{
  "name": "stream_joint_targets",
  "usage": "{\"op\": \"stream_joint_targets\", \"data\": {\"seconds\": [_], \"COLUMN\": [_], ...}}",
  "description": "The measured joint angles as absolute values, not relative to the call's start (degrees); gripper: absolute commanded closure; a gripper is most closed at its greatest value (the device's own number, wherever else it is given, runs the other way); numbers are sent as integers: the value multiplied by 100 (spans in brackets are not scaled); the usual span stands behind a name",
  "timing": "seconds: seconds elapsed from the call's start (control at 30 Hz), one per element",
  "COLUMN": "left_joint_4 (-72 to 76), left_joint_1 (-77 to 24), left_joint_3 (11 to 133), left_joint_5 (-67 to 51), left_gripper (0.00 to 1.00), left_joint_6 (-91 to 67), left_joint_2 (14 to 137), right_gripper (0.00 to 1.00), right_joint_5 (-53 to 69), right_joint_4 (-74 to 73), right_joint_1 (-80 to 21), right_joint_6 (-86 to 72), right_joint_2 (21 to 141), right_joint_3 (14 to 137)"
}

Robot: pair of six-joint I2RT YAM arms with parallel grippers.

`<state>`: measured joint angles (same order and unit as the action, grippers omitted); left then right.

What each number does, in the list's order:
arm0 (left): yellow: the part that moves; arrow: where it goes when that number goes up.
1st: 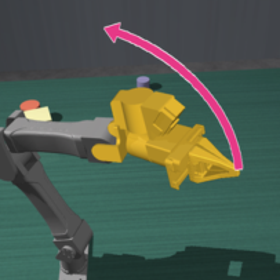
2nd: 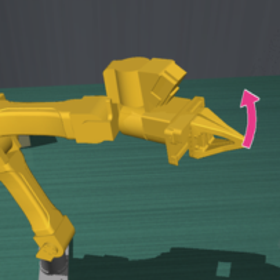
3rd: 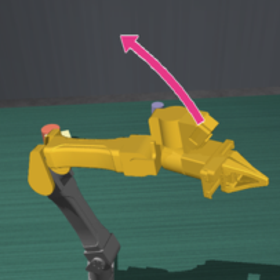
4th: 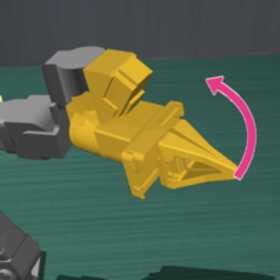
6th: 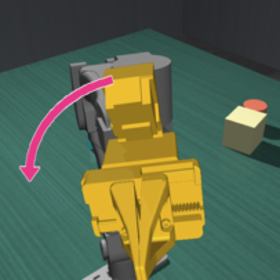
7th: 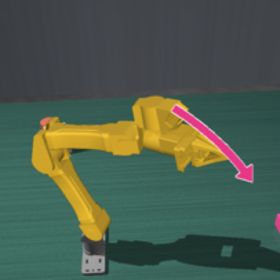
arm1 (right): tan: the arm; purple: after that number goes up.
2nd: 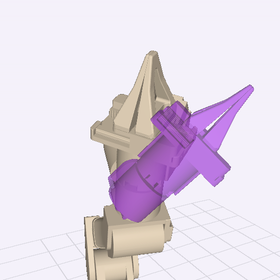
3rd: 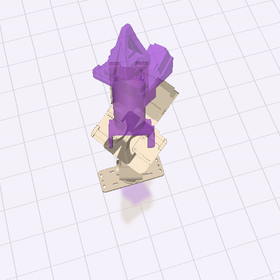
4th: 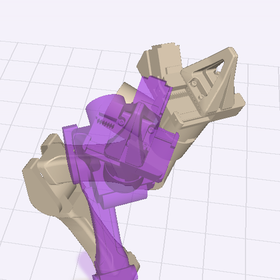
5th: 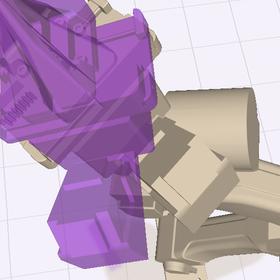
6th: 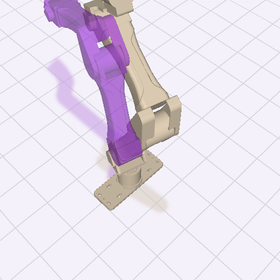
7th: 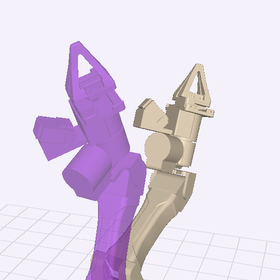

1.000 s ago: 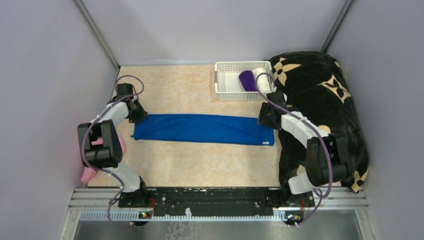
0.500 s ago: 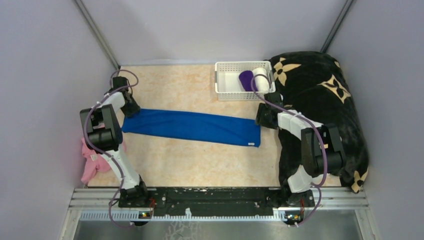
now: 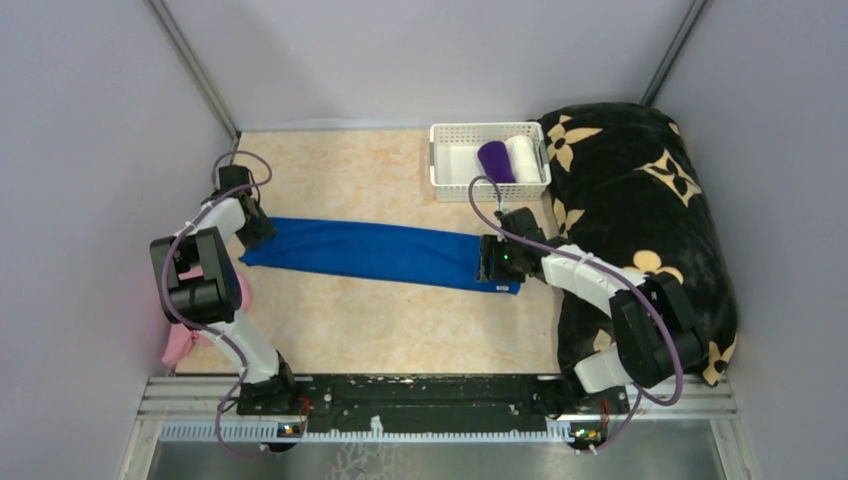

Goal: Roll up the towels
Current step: Fold the towel at the center of the board.

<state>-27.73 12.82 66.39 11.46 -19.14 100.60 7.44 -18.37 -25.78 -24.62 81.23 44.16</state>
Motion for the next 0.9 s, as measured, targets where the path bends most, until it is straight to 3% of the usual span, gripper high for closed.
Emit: {"op": "stream_joint_targets", "data": {"seconds": [0.27, 0.6, 0.9], "left_joint_4": [-2764, -2961, -2978], "left_joint_1": [1590, 1643, 1551], "left_joint_3": [6834, 7098, 7024], "left_joint_5": [1094, 1166, 993], "left_gripper": [53, 52, 47], "left_joint_6": [-1942, -1933, -1944], "left_joint_2": [10571, 10744, 10383], "right_gripper": [36, 36, 37], "right_joint_5": [635, 395, 270], "right_joint_4": [-1841, -2248, -2773], "right_joint_1": [-2565, -2217, -2185], "right_joint_6": [-2768, -2934, -2545], "right_joint_2": [8099, 7682, 7312], "right_joint_3": [3970, 3760, 4368]}}
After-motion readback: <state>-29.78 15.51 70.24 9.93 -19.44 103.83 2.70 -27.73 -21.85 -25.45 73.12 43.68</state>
